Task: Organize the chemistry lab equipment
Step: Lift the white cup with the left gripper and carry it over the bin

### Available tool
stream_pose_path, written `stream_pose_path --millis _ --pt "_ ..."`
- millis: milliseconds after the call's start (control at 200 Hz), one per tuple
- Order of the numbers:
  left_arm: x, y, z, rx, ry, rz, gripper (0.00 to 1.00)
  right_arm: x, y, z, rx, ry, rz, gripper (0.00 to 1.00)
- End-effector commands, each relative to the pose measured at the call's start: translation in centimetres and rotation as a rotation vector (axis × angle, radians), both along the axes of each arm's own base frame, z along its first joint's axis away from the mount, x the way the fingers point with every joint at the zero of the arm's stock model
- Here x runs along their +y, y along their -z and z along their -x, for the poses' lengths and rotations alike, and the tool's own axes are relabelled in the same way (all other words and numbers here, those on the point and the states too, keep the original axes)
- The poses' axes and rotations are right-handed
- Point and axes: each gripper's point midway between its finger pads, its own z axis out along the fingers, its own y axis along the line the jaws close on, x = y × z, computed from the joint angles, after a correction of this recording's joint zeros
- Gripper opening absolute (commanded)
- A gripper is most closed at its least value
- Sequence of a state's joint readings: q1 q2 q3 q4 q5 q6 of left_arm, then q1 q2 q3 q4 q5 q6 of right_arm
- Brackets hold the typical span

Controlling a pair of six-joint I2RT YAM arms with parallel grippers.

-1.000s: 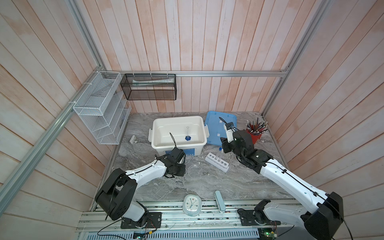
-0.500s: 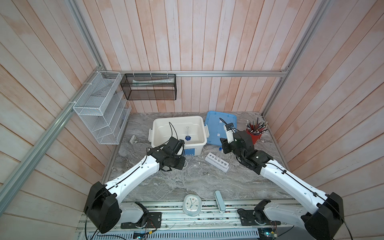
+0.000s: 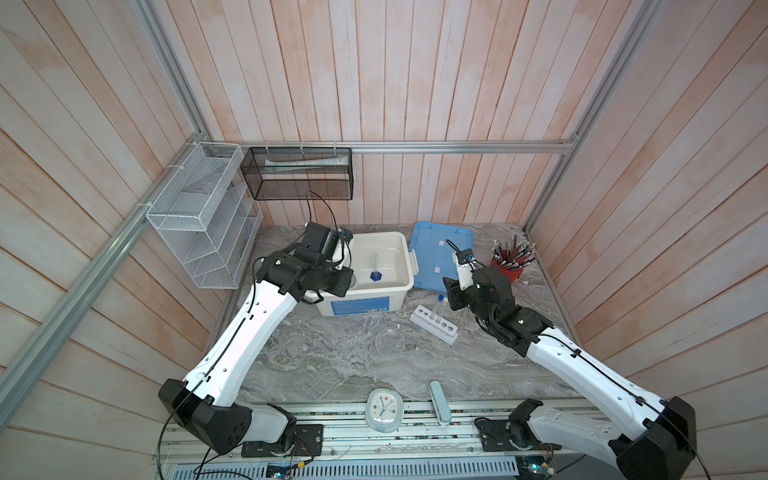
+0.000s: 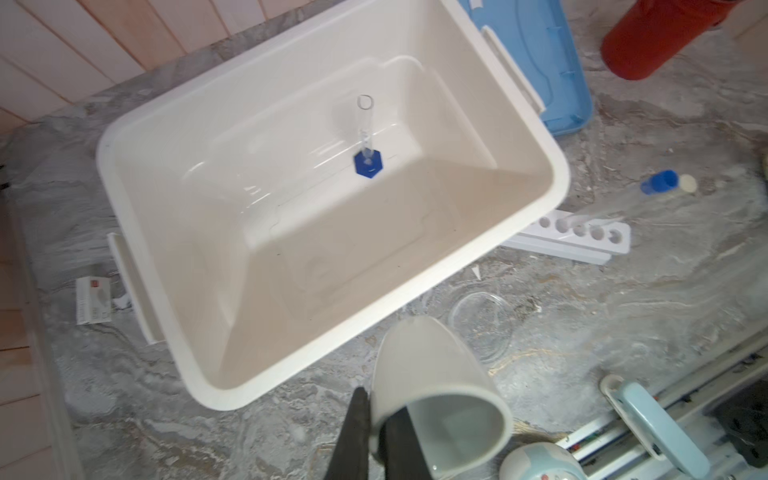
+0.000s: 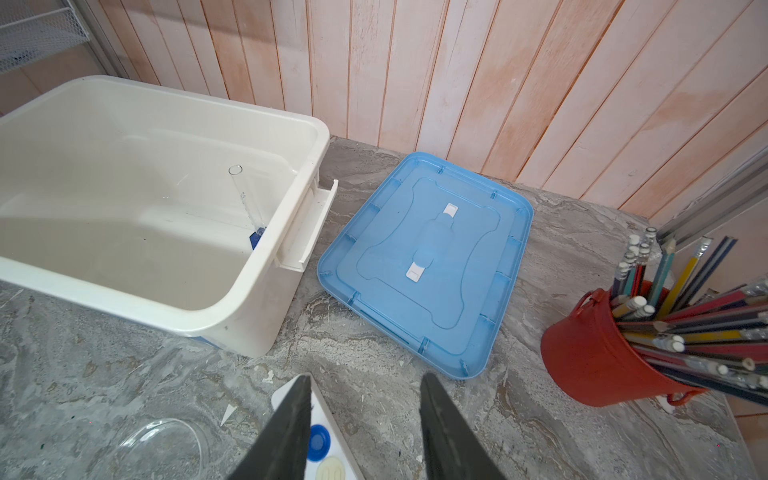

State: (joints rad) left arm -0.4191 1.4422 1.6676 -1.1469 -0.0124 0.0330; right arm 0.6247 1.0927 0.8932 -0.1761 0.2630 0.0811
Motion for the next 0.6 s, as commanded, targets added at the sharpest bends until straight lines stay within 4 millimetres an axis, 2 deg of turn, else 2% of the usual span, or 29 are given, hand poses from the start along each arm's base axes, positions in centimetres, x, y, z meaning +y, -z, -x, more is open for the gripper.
stream_pose_path --millis 0,90,170,265,405,595 --pt "2.6 0.2 -2.5 0.003 0.001 -0.11 0.0 -0.3 -0.7 0.3 -0.028 0.003 -0.034 0.44" --pt "3.7 1.2 -5.3 0.023 -0.019 -0.15 0.0 -0.2 -1.1 0.4 -0.039 -0.007 -0.049 0.44" --pt "3.4 2.1 -7.3 0.061 -0.014 -0.124 0.0 0.0 -1.3 0.5 -0.041 -0.021 -0.058 0.44" --pt "3.1 4.1 -9.3 0.111 -0.002 -0.159 0.0 0.1 -1.5 0.5 -0.052 -0.03 -0.068 0.44" --pt "2.4 6.6 -11.2 0.171 0.024 -0.179 0.0 0.2 -1.2 0.5 -0.05 -0.042 -0.071 0.44" --pt "3.1 8.9 -13.0 0.215 0.026 -0.21 0.0 0.8 -0.3 0.4 -0.03 -0.066 -0.079 0.44"
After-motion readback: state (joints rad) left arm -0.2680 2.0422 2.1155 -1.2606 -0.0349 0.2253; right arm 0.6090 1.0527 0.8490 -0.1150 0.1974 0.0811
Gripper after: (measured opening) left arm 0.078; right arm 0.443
